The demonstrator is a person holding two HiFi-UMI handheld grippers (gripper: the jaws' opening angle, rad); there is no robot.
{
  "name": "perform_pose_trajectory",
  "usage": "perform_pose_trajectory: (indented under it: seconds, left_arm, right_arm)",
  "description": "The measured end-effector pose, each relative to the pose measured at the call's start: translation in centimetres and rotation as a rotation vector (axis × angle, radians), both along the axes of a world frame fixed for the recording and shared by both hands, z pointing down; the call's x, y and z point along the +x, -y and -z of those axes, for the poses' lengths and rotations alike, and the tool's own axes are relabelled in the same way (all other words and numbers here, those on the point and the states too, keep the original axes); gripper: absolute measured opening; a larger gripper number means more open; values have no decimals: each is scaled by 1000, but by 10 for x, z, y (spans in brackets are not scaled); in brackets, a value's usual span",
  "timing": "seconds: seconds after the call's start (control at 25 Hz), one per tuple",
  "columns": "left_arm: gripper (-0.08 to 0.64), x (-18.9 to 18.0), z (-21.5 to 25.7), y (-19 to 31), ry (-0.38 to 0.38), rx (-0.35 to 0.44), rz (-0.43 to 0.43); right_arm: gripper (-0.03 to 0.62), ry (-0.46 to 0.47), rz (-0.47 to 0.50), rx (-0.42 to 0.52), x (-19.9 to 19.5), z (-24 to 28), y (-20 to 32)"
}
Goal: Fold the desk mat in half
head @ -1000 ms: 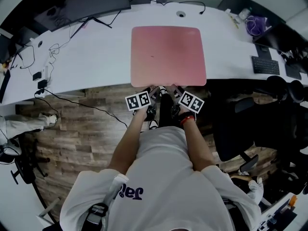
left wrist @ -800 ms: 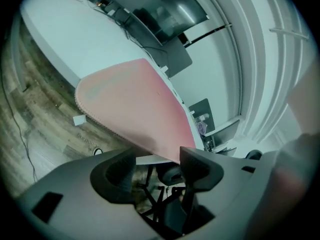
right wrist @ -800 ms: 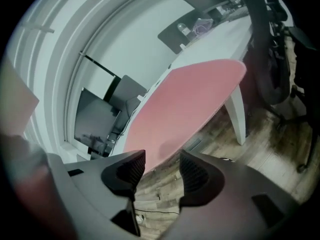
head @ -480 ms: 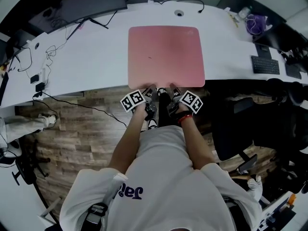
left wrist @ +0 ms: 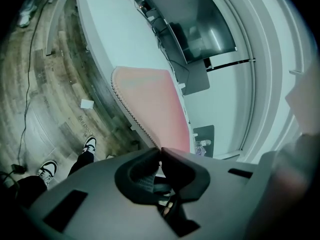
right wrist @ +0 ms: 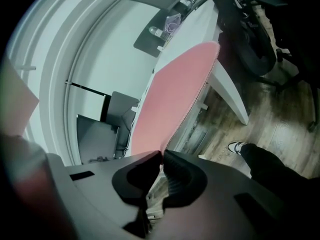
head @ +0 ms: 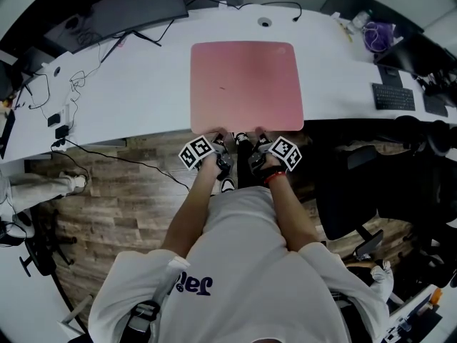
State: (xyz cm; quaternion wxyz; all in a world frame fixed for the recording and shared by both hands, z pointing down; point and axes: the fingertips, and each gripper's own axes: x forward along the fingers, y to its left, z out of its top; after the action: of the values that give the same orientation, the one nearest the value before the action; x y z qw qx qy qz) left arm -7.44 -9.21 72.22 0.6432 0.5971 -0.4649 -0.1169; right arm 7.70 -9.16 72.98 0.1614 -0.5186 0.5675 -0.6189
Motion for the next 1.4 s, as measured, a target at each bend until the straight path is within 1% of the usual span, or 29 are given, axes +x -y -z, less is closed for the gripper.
perform_pose_trajectory:
  seconds: [0.36, 0.6, 0.8, 0.88, 1.04, 1.4]
  left_arm:
    - [34, 3, 12, 4, 21, 13, -25]
    - [34, 4, 17, 11, 29, 25, -34]
    - [34, 5, 14, 13, 35, 14, -34]
    - [34, 5, 14, 14, 32, 14, -33]
    - [34, 5, 22, 27, 38, 46, -29]
    - [35, 6, 35, 59, 13, 69, 8]
  right_arm:
    - [32, -7, -13, -21, 1, 4, 1]
    - [31, -10, -3, -2, 1, 12, 8]
    - [31, -15, 0, -12, 3, 10, 11]
    - [31, -8, 0, -3, 2, 13, 14]
    - [31, -11, 11, 40, 1, 25, 32]
    - [32, -11, 7, 65, -1, 35, 61]
